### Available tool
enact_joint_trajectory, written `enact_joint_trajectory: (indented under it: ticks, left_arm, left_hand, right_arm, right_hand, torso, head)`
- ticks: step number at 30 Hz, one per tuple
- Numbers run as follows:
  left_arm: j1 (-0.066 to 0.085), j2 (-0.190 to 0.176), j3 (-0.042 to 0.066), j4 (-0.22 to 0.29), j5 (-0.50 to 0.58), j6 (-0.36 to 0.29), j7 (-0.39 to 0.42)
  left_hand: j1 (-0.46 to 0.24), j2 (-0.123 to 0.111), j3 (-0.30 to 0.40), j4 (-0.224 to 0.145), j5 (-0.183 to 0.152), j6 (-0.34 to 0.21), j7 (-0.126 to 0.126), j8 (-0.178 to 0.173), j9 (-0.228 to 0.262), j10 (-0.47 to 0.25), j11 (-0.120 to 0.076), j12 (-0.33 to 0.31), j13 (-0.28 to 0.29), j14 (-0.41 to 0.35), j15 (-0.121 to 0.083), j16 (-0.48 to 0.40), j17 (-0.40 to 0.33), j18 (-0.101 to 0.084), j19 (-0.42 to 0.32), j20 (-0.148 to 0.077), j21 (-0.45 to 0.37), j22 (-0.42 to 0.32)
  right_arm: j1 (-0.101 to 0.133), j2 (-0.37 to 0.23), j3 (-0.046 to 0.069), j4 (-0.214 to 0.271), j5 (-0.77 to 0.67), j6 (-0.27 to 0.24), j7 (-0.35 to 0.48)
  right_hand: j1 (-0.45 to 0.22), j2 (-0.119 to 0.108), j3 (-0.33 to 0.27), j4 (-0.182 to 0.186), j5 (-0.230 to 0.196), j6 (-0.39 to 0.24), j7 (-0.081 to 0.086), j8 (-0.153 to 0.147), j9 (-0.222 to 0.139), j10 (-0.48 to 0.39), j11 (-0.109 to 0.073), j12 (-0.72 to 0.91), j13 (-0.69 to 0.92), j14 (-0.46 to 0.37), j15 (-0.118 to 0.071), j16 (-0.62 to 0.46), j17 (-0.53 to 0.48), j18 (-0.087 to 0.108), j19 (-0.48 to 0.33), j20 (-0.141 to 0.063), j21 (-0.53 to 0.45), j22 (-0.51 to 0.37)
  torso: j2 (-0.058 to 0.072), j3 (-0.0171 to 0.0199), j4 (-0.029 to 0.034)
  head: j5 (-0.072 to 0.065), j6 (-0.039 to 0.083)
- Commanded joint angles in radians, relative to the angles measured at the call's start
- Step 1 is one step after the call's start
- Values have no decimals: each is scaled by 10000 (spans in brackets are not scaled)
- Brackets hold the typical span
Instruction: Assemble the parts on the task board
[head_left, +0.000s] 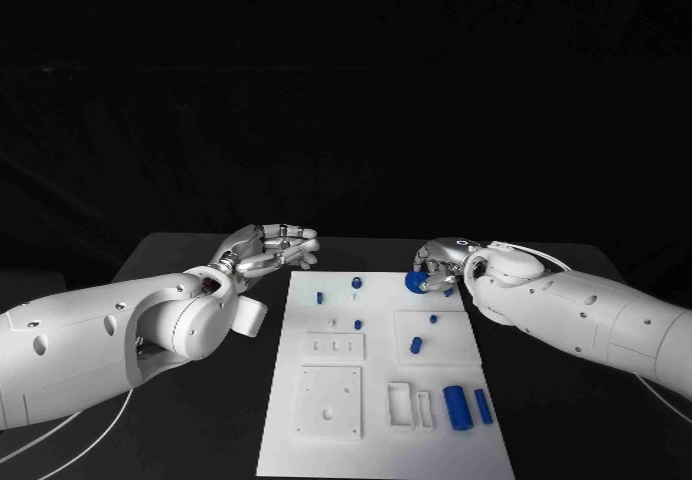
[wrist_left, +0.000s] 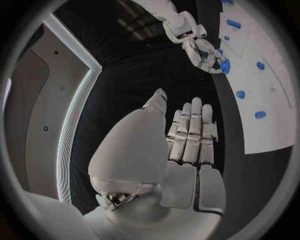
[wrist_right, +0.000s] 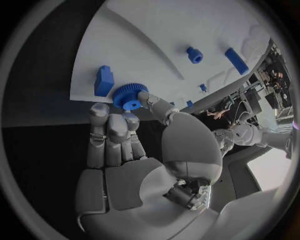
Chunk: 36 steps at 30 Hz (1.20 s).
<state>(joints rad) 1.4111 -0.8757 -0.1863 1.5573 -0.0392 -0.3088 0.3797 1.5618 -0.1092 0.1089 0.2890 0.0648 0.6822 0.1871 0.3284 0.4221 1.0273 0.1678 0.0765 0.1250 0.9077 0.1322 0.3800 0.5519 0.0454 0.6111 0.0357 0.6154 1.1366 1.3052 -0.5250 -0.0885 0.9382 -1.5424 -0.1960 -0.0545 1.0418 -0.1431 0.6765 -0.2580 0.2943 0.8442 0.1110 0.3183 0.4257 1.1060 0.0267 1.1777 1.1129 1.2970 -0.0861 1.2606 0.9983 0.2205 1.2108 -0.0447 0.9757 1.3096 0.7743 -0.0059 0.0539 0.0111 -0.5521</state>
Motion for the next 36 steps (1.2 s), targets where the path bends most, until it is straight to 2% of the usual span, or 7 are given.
enact_joint_trajectory:
  ticks: [1, 11, 21, 36]
  left_arm:
    - [29, 6, 10, 36, -37, 100, 85]
    - [29, -21, 10, 64, -37, 93, 83]
    - [29, -52, 10, 75, -37, 82, 83]
    - [29, -67, 10, 39, -37, 67, 92]
  left_hand:
    - [-2, -48, 36, -4, -31, 37, 251, -26, 9, 2, 1, -58, 12, 44, 22, -40, 11, 161, -73, -13, -27, -10]
    - [-3, -45, 37, -5, -30, 38, 251, -26, 10, 5, 1, -58, 13, 47, 21, -42, 15, 162, -72, -13, -26, -11]
    - [-7, -42, 38, -4, -30, 41, 251, -25, 11, 7, 1, -58, 14, 50, 20, -45, 20, 162, -71, -14, -26, -11]
    - [-12, -38, 40, -5, -29, 42, 250, -26, 12, 8, 1, -60, 14, 53, 19, -50, 27, 162, -70, -15, -26, -11]
  right_arm:
    - [-192, 26, -120, 75, -793, 466, -85]
    - [-192, -11, -124, 201, -1302, 98, -232]
    - [-173, -152, -118, 538, -1954, -344, -548]
    - [148, -253, -113, 1273, -3130, -902, -1024]
  right_hand:
    - [-61, 11, 57, 17, -64, 674, 196, 102, 38, -14, -88, 64, -26, 41, -44, -57, 19, 413, -39, 28, 46, 144]
    - [-51, -66, 183, 80, -225, 890, 122, 182, 84, 27, -159, 70, -80, 65, -110, -87, 46, 413, -5, 12, 62, 142]
    - [-53, -236, 348, 273, -504, 1081, 56, 227, 126, 103, -223, 75, -152, 107, -171, -120, 82, 413, 64, -17, 96, 139]
    - [181, -575, 922, 674, -1115, 1264, 10, 213, 160, 202, -264, 79, -251, 169, -206, -174, 136, 413, 138, -37, 141, 142]
  torso:
    - [-1, -1, 6]
    - [-1, -4, 1]
    - [-6, -11, 6]
    - [-11, -8, 4]
  head:
    - [-7, 6]
    - [-9, 35]
    - [-6, 74]
    - [-12, 155]
